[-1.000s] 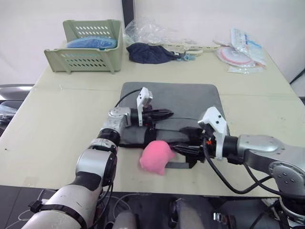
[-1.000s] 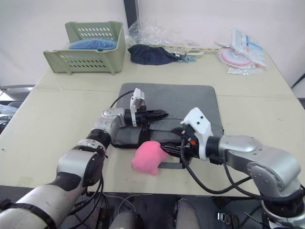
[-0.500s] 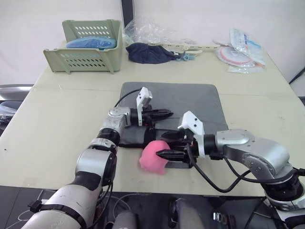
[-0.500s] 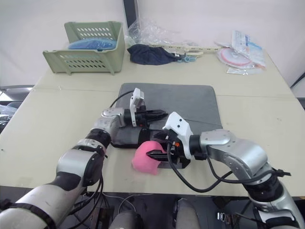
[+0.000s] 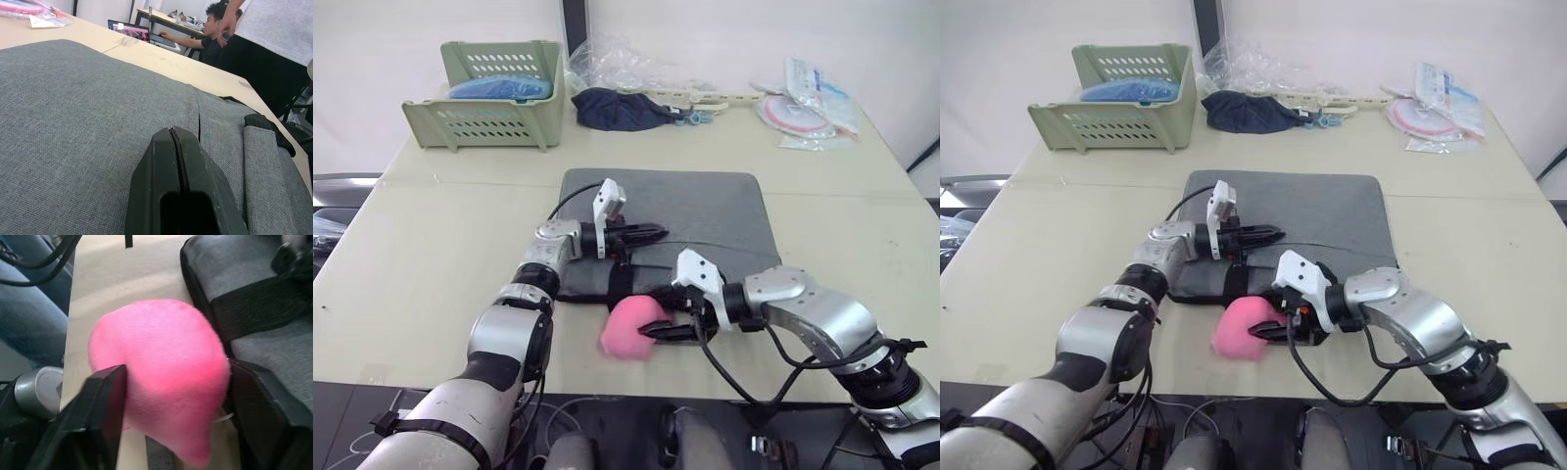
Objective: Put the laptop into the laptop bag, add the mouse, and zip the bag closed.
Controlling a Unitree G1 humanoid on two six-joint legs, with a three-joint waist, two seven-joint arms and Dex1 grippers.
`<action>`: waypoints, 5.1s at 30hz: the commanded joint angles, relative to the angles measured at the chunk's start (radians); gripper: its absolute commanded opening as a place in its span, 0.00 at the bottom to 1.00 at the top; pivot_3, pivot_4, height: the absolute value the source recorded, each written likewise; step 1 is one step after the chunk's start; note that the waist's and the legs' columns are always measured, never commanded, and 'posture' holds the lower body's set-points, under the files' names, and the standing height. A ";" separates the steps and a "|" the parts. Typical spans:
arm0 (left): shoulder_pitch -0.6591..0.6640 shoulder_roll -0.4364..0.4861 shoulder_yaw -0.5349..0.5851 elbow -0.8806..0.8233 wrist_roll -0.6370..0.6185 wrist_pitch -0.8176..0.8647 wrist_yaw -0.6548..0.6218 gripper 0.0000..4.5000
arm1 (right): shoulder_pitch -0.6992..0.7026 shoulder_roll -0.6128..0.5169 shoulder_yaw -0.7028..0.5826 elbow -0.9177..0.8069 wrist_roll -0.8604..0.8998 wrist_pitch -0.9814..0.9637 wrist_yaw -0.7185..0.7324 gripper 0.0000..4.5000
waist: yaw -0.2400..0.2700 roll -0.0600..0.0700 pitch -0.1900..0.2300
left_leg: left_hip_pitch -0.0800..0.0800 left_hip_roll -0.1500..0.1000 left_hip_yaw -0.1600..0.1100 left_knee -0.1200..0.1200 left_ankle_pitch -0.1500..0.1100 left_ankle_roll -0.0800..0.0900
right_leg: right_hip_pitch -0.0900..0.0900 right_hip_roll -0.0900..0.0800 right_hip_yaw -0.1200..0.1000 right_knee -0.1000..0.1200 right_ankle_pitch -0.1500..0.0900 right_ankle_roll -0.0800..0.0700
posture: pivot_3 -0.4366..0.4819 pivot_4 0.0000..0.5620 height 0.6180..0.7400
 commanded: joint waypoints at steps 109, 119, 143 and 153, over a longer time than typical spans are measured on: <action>0.094 0.009 -0.095 0.059 0.093 -0.001 -0.005 0.00 | 0.667 -0.534 -0.673 0.333 -0.207 -0.326 0.202 0.01 | 0.013 -0.004 -0.003 | 0.009 0.000 -0.003 -0.001 -0.002 0.003 | 0.013 0.000 -0.002 -0.007 0.000 0.001 | 0.48 0.27 1.00; 0.092 0.008 -0.093 0.060 0.092 0.001 0.001 0.00 | 0.537 -0.509 -0.594 0.436 -0.287 -0.394 0.137 0.01 | 0.013 -0.003 -0.004 | 0.009 0.000 -0.002 -0.001 -0.002 0.003 | 0.013 0.000 -0.002 -0.007 0.001 0.001 | 0.48 0.27 1.00; 0.098 0.003 -0.093 0.055 0.089 0.003 -0.002 0.00 | 0.572 -0.477 -0.726 0.332 -0.358 -0.408 0.035 0.81 | 0.008 -0.001 -0.006 | 0.009 0.000 -0.002 -0.001 -0.002 0.003 | 0.013 0.000 -0.002 -0.007 0.001 0.002 | 0.48 0.27 1.00; 0.098 -0.008 -0.096 0.058 0.090 0.005 -0.005 0.00 | 0.608 -0.501 -0.887 0.244 -0.391 -0.344 0.019 0.81 | 0.007 0.001 -0.008 | 0.009 0.000 -0.002 -0.001 -0.002 0.003 | 0.013 0.000 -0.001 -0.008 0.001 0.002 | 0.48 0.27 1.00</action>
